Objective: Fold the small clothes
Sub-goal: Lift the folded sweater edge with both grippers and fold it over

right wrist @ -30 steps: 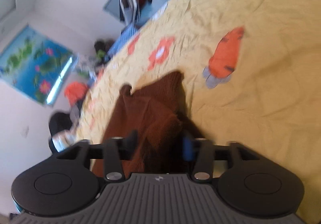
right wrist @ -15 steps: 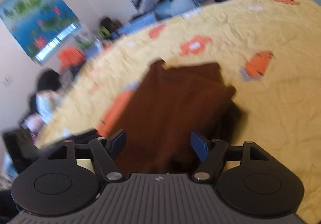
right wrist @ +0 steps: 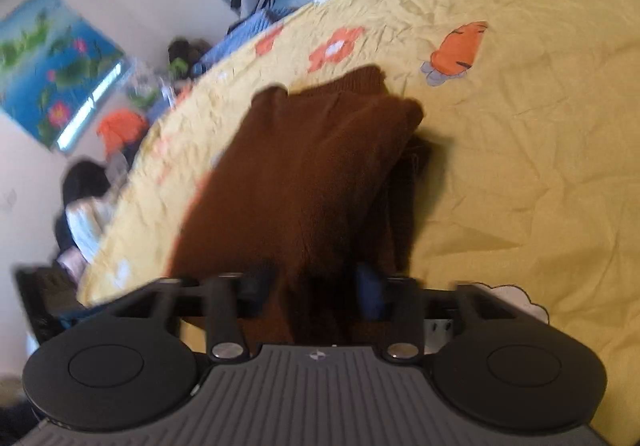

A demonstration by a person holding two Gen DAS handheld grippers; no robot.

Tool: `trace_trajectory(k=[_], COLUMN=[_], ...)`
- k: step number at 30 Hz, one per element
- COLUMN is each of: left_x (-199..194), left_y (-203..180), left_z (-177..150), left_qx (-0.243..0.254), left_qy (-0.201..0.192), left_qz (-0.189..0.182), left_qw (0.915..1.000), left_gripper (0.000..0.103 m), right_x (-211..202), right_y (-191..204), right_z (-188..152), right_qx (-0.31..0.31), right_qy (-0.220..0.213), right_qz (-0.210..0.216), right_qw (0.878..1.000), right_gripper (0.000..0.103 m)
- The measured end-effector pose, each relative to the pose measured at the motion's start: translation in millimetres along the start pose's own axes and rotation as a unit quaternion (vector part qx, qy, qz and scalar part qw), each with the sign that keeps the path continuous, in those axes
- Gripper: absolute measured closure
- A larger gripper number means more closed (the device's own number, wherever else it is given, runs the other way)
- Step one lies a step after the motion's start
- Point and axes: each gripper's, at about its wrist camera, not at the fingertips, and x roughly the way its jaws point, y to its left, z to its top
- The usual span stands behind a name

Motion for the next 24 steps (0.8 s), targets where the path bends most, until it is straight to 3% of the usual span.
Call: trace_trajectory(k=[1, 3, 5, 7, 10, 12, 13, 14, 17, 24], left_x=[3.1, 14.9, 30.9, 45.8, 66.0, 71.2, 71.2, 71.2, 65.2, 18.5], left_y=[8.5, 20.9, 27.0, 23.3, 10.8, 0.8, -5.0, -11.1, -15.0, -10.0], left_z=[6.8, 19.9, 31.0, 43.5, 57.3, 59.2, 58.4, 57.2, 54.5, 62.6], left_qx=[-0.035, -0.092, -0.125, -0.126, -0.113, -0.092, -0.072, -0.041, -0.012, 0.046], left_qy=[0.006, 0.025, 0.046, 0.055, 0.079, 0.088, 0.088, 0.089, 0.073, 0.035], left_qz=[-0.026, -0.066, -0.099, -0.108, -0.105, -0.092, -0.074, -0.044, -0.03, 0.017], left_qw=[0.999, 0.9933, 0.9862, 0.9846, 0.9848, 0.9875, 0.9907, 0.9942, 0.9968, 0.9981], left_gripper=[0.012, 0.012, 0.012, 0.012, 0.013, 0.015, 0.034, 0.061, 0.07, 0.073], right_x=[-10.4, -24.7, -17.0, 0.8, 25.2, 37.3, 41.4, 44.2, 45.2, 65.7], right_y=[-2.8, -11.9, -24.7, -35.9, -41.1, -40.9, -39.7, -38.9, -41.5, -15.7], right_z=[2.8, 8.8, 15.6, 20.4, 24.9, 25.4, 24.7, 23.5, 19.2, 12.8], right_qx=[0.014, 0.037, 0.064, 0.082, 0.094, 0.1, 0.1, 0.098, 0.102, 0.085], right_qy=[-0.031, -0.064, -0.038, -0.011, 0.003, 0.001, 0.002, 0.007, 0.009, 0.022], right_qz=[0.003, 0.014, 0.022, 0.023, 0.035, 0.057, 0.059, 0.053, 0.054, 0.072], right_qw=[0.999, 0.997, 0.997, 0.996, 0.995, 0.993, 0.993, 0.994, 0.993, 0.994], right_gripper=[0.006, 0.004, 0.005, 0.007, 0.007, 0.015, 0.03, 0.052, 0.057, 0.058])
